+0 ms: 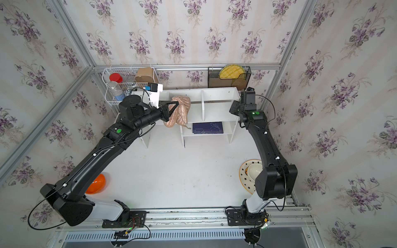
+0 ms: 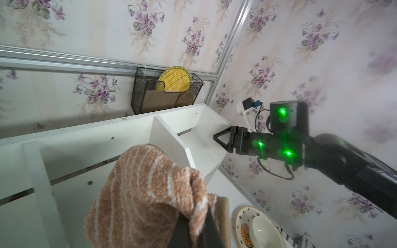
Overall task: Wipe the bookshelf clean with a cloth
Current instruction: Wipe the dust from the shelf.
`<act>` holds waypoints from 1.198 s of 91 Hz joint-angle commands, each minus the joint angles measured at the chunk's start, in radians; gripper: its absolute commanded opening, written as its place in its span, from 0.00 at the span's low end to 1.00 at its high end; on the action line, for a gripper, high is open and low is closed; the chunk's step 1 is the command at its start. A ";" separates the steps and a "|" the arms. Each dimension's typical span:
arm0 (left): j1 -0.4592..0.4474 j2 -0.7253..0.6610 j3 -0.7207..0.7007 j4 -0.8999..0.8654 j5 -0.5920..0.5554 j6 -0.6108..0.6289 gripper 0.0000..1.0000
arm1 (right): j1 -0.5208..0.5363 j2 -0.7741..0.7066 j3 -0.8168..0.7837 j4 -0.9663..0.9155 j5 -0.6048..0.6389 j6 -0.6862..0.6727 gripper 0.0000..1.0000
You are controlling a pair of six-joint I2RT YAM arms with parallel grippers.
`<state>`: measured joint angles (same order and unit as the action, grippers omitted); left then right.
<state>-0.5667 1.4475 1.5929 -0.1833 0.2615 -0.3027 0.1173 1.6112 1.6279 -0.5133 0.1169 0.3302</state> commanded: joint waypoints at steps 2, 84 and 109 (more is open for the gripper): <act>-0.001 0.054 0.011 -0.109 -0.061 0.025 0.00 | 0.001 -0.024 -0.031 0.033 -0.033 -0.016 0.33; -0.036 0.220 0.066 -0.085 -0.158 0.019 0.00 | -0.003 -0.235 -0.186 0.100 -0.343 -0.227 0.00; -0.037 0.213 0.073 -0.168 -0.194 0.087 0.00 | -0.006 -0.145 -0.107 0.065 -0.319 -0.202 0.00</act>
<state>-0.6033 1.6279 1.6276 -0.3058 0.0883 -0.2626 0.1062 1.4467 1.5017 -0.5735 -0.0109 0.0170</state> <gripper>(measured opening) 0.080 0.178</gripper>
